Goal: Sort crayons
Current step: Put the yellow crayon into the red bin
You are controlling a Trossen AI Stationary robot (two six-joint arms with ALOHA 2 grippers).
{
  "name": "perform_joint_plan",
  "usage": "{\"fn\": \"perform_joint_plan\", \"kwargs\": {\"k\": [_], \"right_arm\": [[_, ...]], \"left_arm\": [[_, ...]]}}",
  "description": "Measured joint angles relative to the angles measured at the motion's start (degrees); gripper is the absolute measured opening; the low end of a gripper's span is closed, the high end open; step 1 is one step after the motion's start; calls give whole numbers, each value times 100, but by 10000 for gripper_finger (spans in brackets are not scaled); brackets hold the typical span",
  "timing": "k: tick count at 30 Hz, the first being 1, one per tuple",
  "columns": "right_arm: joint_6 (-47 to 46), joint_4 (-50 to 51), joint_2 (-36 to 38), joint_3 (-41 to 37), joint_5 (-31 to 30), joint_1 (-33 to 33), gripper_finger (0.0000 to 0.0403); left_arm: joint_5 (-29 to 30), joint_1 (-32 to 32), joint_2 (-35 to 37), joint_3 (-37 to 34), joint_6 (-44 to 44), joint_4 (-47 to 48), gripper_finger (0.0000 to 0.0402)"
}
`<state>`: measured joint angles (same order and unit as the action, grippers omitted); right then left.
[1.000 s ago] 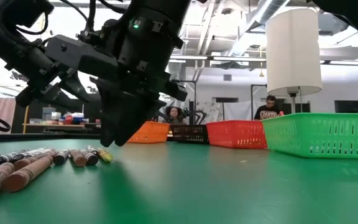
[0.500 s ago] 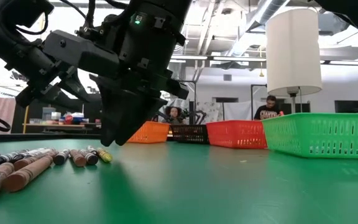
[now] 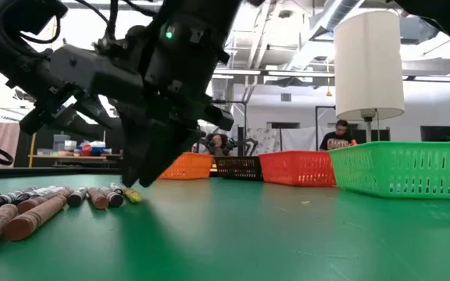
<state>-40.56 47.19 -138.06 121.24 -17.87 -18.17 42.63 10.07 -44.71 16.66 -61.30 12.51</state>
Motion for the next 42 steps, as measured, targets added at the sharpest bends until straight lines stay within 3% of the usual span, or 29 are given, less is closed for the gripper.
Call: {"fn": "perform_joint_plan", "kwargs": {"k": [35, 42], "right_arm": [[-120, 276, 44, 80, -162, 119, 87], [-143, -67, -11, -82, 328, 185, 87]], "left_arm": [[-2, -2, 1, -2, 20, 2, 180], [-4, -2, 1, -4, 22, 2, 180]]}}
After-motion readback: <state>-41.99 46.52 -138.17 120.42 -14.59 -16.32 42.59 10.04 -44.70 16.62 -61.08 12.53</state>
